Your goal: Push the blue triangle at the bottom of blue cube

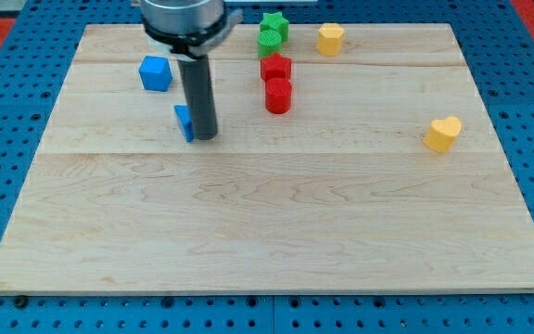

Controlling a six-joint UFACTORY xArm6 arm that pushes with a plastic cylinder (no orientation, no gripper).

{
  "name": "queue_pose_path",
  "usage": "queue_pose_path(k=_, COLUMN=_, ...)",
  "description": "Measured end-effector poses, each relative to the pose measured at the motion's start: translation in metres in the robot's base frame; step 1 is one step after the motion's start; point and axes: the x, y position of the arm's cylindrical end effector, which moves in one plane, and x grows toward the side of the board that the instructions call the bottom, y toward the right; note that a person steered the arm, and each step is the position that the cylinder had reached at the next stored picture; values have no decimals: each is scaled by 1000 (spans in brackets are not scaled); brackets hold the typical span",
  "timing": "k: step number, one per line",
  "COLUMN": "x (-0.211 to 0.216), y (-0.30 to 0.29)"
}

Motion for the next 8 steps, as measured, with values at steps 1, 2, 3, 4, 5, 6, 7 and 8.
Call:
queue_pose_path(k=1, x=-9, y=-40)
queue_pose_path(k=2, x=-25, y=-38)
queue_pose_path(k=3, x=-43, y=-38)
queue_pose_path(k=4, x=-50, y=-57)
queue_pose_path(k=5, x=-44, y=-49)
queue_pose_path(k=6, x=-43, y=-36)
queue_pose_path(k=7, x=-63, y=-24)
queue_pose_path(k=8, x=-82, y=-22)
